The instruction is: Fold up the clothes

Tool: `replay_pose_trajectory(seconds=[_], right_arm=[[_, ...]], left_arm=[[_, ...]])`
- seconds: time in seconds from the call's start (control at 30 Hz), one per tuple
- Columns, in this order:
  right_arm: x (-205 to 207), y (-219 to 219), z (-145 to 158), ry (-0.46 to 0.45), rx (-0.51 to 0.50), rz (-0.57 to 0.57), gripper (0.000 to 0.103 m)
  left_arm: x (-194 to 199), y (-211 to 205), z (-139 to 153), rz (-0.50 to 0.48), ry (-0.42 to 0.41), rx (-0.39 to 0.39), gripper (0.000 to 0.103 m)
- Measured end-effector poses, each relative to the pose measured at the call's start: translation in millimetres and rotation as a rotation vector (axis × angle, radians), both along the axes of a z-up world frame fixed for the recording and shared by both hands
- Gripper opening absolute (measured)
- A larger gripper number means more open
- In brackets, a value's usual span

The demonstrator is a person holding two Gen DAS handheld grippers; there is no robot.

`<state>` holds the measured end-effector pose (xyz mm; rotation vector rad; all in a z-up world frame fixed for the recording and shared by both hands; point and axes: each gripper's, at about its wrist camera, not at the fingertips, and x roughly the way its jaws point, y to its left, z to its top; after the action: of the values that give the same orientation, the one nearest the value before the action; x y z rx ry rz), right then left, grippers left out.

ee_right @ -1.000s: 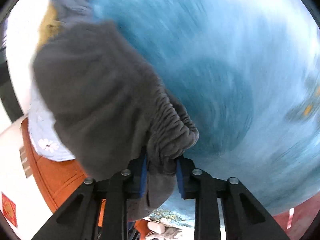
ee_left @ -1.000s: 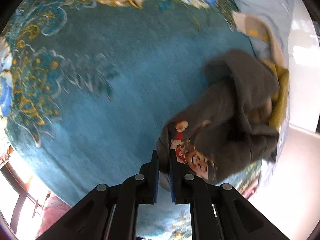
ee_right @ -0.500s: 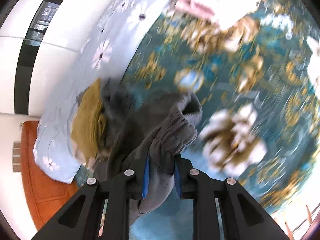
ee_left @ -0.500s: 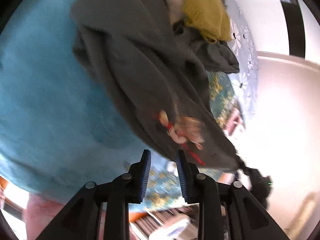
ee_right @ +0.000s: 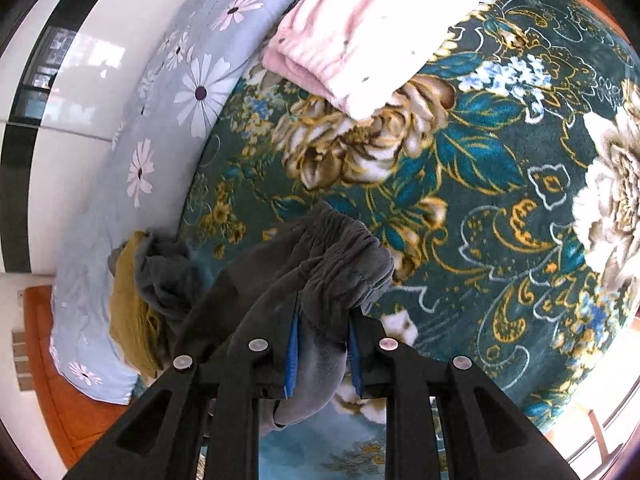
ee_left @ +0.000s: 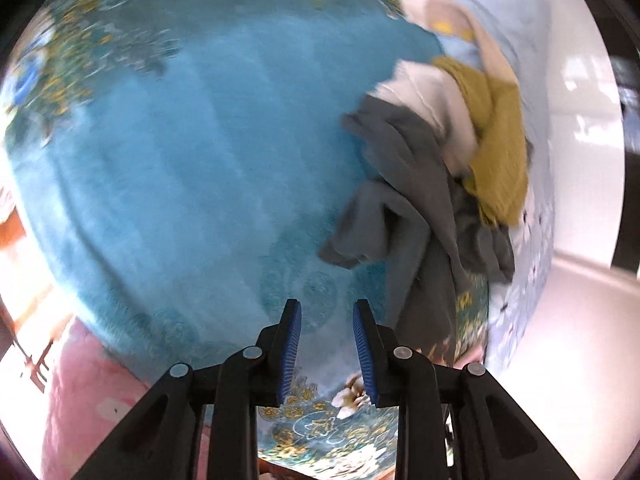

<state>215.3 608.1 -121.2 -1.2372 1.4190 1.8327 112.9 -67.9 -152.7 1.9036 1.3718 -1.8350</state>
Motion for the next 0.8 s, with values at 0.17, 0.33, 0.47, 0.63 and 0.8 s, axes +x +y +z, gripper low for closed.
replay_pose_trajectory(seconds=[0.17, 0.33, 0.47, 0.63, 0.8], right_arm=[[-9, 16, 5, 0.004, 0.033, 0.008, 0.021], [-11, 2, 7, -0.015, 0.039, 0.037, 0.022], [-7, -7, 16, -0.028, 0.039, 0.041, 0.022], [-6, -21, 29, -0.067, 0.057, 0.051, 0.022], [-13, -28, 38, -0.101, 0.071, 0.067, 0.022]], left_arm=[[7, 1, 7, 0.001, 0.009, -0.014, 0.035], [7, 7, -1, 0.030, 0.001, 0.043, 0.044], [-3, 11, -34, 0.179, -0.038, 0.188, 0.046], [-22, 25, -78, 0.365, -0.097, 0.346, 0.049], [-38, 47, -114, 0.514, -0.163, 0.441, 0.052]])
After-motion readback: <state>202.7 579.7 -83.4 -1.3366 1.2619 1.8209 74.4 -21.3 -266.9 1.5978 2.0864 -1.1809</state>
